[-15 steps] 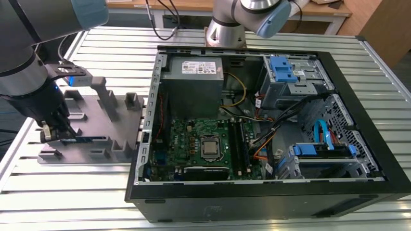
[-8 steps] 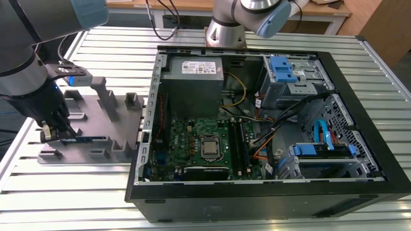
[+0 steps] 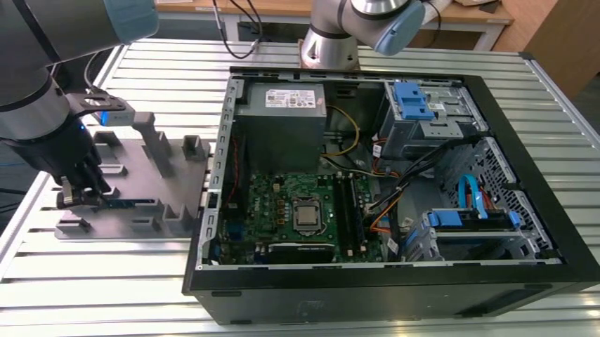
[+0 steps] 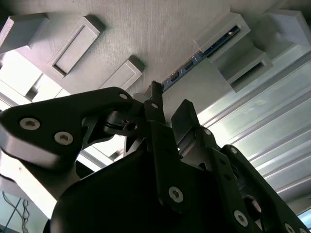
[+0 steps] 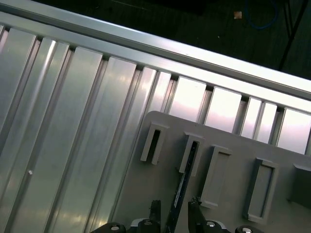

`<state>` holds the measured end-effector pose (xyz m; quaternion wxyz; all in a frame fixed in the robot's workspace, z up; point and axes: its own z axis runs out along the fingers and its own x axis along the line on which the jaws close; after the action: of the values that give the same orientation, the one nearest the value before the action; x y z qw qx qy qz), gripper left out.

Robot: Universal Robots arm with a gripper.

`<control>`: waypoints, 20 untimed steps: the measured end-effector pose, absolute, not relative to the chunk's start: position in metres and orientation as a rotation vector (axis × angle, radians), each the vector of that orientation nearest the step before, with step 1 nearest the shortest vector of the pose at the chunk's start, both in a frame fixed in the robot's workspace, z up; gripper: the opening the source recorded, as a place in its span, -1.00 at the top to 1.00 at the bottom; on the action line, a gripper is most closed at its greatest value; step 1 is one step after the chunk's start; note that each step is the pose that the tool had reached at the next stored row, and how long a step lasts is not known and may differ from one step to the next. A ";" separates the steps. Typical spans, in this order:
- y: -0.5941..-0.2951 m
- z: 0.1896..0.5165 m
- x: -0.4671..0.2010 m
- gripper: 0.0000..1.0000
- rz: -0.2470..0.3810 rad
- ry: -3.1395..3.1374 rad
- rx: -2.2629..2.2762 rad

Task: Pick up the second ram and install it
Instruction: 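Pick up the second ram and move it above second insertion slot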

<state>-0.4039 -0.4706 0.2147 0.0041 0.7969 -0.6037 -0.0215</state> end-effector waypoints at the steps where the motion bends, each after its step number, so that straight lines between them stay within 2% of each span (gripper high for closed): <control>1: -0.471 0.215 -0.404 0.29 -0.067 -1.891 2.497; 20: -0.471 0.213 -0.404 0.29 -0.067 -2.032 2.387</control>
<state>-0.4036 -0.4705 0.2135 0.0032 0.7612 -0.6481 -0.0215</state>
